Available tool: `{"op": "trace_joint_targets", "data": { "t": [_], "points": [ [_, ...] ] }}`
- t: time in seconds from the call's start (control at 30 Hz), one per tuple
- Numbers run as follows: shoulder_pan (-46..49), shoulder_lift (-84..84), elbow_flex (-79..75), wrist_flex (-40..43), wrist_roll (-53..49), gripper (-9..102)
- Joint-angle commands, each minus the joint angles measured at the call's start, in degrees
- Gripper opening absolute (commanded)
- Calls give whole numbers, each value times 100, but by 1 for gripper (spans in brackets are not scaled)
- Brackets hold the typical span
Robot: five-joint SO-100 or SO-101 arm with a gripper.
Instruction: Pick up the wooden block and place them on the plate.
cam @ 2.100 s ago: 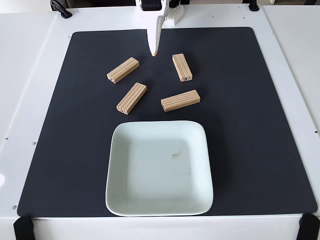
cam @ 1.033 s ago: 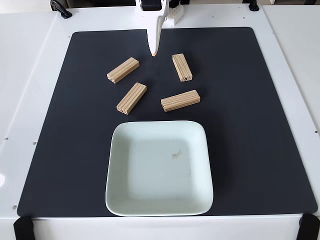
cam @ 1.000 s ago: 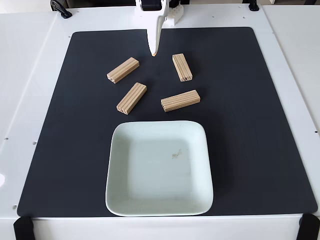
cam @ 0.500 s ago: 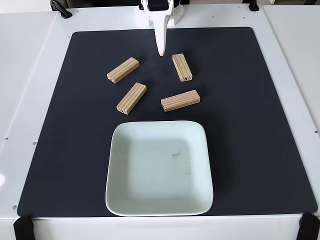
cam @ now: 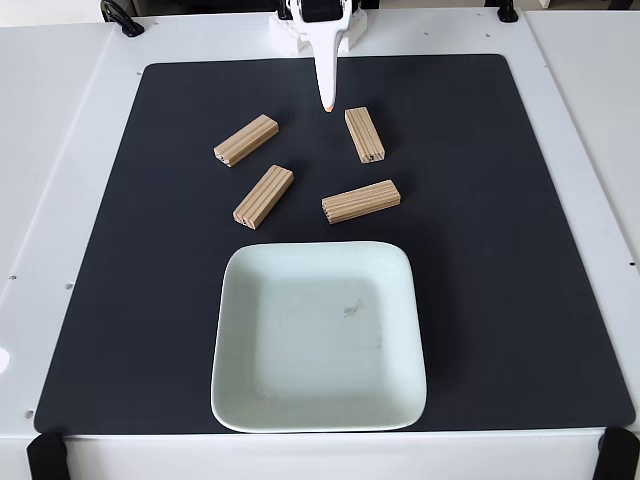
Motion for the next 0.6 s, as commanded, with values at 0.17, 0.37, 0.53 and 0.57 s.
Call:
{"op": "trace_joint_targets", "data": {
  "t": [0.17, 0.37, 0.53, 0.57],
  "points": [
    [44, -202, -325, 26, -35, 0],
    [44, -1046, -1714, 35, -44, 0],
    [97, -2874, -4122, 976, -44, 0],
    [97, -3287, -4799, 1362, -53, 0]
  ]
}}
